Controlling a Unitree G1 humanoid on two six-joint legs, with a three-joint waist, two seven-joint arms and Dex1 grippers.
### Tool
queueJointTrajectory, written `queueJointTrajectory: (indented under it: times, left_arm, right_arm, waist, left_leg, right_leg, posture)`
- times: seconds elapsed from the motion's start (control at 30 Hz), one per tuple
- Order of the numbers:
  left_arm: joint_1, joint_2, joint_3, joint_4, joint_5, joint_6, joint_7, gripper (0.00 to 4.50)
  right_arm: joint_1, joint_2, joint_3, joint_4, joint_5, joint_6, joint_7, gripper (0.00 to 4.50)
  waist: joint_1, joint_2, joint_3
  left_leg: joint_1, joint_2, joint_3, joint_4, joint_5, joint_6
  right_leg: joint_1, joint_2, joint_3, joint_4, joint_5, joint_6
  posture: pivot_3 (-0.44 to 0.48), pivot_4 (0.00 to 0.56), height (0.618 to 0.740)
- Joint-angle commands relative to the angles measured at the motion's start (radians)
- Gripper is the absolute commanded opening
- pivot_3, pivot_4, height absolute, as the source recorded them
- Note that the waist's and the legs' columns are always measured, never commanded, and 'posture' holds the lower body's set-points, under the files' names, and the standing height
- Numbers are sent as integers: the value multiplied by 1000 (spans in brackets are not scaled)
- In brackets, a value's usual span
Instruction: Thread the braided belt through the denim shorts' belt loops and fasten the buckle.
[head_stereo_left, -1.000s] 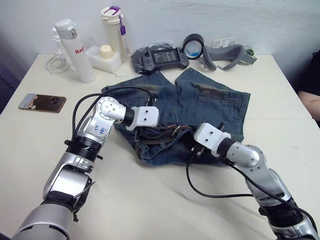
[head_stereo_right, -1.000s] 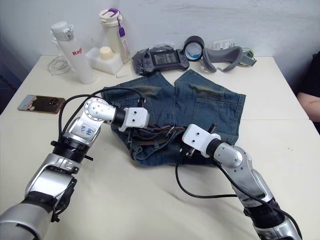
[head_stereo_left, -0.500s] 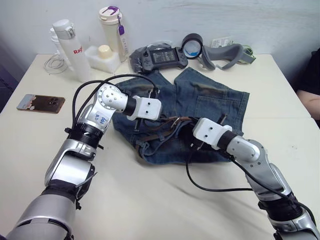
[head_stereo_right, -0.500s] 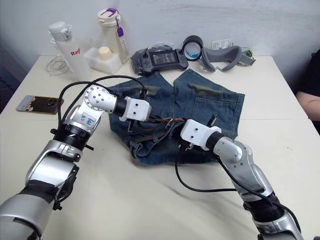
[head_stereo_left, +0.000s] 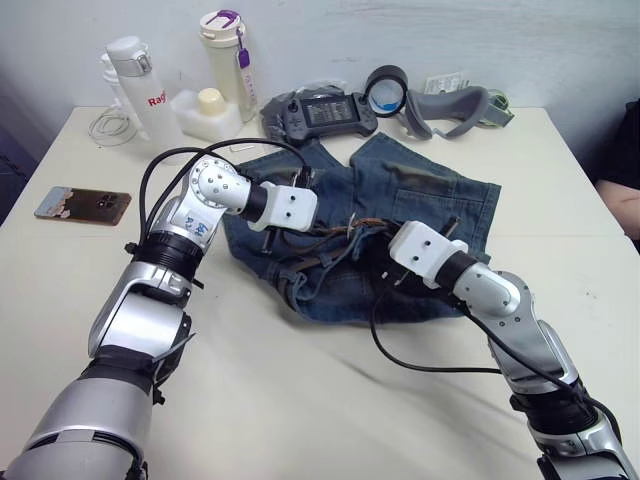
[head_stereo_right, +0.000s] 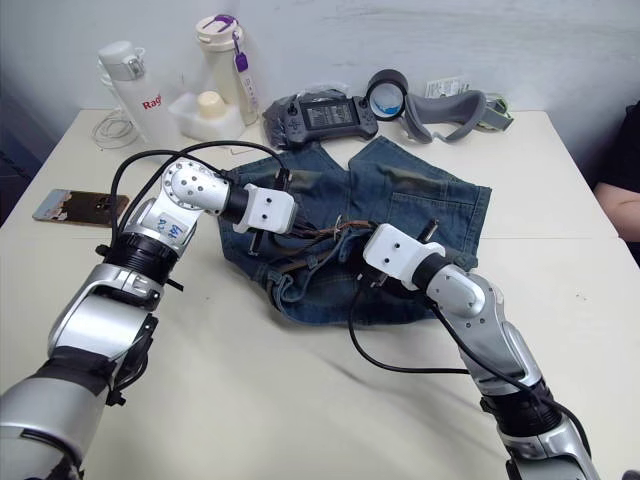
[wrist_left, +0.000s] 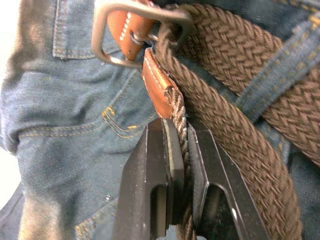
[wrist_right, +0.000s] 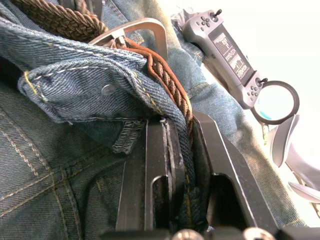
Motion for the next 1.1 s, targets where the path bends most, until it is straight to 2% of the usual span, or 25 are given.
queueJointTrajectory:
  times: [0.03,0.23,0.47,1.1]
  left_arm:
    - [-37,-31,18,-1,-11,-13,25,0]
    - [-56,-43,37,22,-4,-2,84,0]
    - [-86,-6,49,62,13,-13,135,0]
    - [-39,-52,33,8,6,-27,96,0]
  right_arm:
    - [-18,15,-13,-41,-4,-13,-11,15]
    - [18,26,-4,-40,-4,-1,-10,15]
    - [43,50,-47,-16,17,45,-22,15]
    - [31,44,-33,-15,23,10,-10,15]
  waist:
    - [-1,0,0]
    - [0,0,0]
    - [0,0,0]
    - [1,0,0]
  left_leg:
    - [0,0,0,0,0,0]
    - [-6,0,0,2,0,1]
    - [-8,0,-1,4,1,1]
    - [-8,-1,-1,4,1,1]
  right_leg:
    - [0,0,0,0,0,0]
    - [-7,0,0,3,0,0]
    - [-8,0,0,3,0,0]
    - [-8,0,0,4,0,0]
  posture:
    - [0,150,740]
    - [0,150,740]
    - [0,150,740]
    - [0,150,740]
